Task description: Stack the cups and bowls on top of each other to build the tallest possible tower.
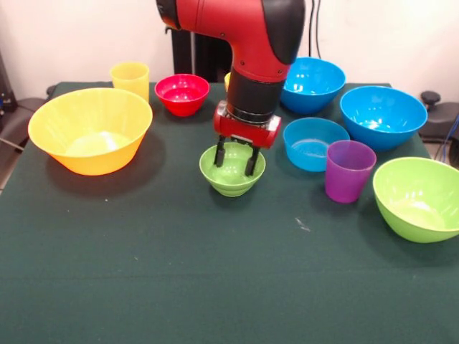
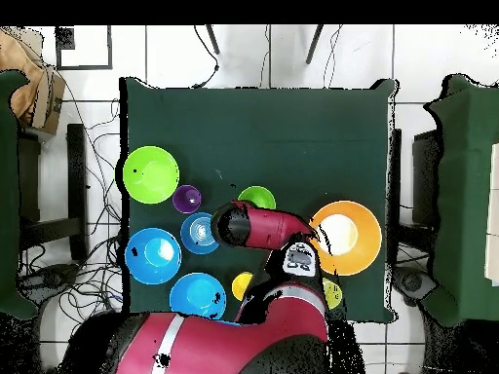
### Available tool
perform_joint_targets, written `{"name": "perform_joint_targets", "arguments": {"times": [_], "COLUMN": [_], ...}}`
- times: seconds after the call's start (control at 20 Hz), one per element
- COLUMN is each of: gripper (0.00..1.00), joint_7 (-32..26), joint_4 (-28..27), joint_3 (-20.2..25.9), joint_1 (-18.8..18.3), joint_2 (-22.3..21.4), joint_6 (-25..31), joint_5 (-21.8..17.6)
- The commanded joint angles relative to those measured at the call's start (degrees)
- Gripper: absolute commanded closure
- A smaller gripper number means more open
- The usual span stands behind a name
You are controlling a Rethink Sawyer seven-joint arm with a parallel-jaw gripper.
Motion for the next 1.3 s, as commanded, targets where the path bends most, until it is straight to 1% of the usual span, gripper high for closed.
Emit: {"name": "perform_joint_targets", "arguments": {"times": [0.05,0.15,0.2,0.25,0.4,0.45,0.55,0.75,0.9,1.1,1.3], "gripper": [0.00,0.00,0.00,0.00,0.00,0.00,0.00,0.00,0.00,0.00,0.00], "joint_7": [15.5,15.5,14.9,14.2,12.8,12.4,12.2,11.5,11.0,11.2,11.4], "joint_4": [6.2,6.3,7.1,8.7,14.6,15.5,16.7,17.5,16.8,16.0,14.9], "joint_3": [4.4,3.8,4.0,5.1,8.1,8.1,8.4,9.6,8.7,8.3,7.1], "joint_1": [-3.6,-3.3,-3.6,-4.7,-7.8,-8.1,-8.6,-9.7,-8.9,-8.3,-7.3], "joint_2": [-2.7,-3.3,-4.3,-6.0,-13.2,-15.0,-16.8,-17.9,-18.3,-17.9,-17.8], "joint_6": [-0.4,-1.6,-1.7,-2.7,-2.1,-1.1,-0.5,-0.6,1.2,1.4,2.8], "joint_5": [6.8,6.9,6.5,6.0,4.9,4.7,4.3,3.6,3.6,3.9,4.2]}}
